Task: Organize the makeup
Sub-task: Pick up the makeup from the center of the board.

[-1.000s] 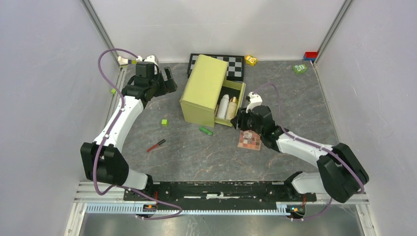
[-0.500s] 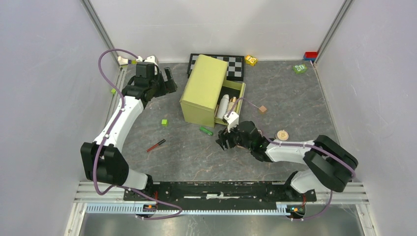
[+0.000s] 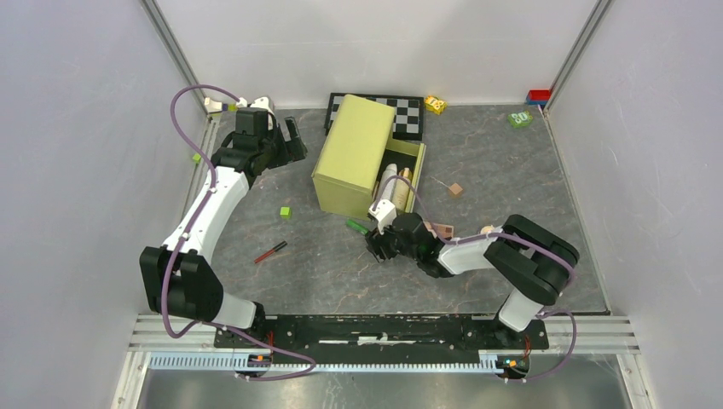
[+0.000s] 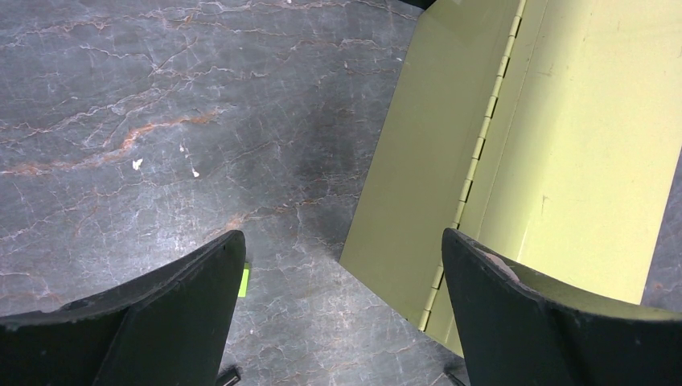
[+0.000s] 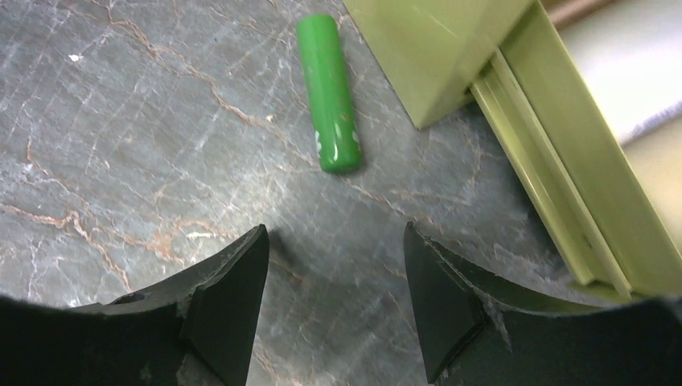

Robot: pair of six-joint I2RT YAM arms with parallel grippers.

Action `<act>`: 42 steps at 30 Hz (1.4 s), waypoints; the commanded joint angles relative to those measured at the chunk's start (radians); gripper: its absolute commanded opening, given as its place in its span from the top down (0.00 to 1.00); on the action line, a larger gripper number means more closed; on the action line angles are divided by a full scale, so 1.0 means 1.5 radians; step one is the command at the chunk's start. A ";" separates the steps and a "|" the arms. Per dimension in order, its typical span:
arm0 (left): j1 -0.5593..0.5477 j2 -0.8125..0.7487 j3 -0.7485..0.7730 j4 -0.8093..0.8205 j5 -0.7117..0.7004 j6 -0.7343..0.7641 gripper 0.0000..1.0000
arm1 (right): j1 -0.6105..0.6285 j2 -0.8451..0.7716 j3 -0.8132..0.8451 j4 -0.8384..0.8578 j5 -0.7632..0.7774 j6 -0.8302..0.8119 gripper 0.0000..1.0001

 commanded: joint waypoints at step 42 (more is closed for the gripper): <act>0.001 -0.010 0.003 0.009 0.024 0.023 0.03 | -0.048 -0.368 -0.122 -0.101 0.091 0.099 0.87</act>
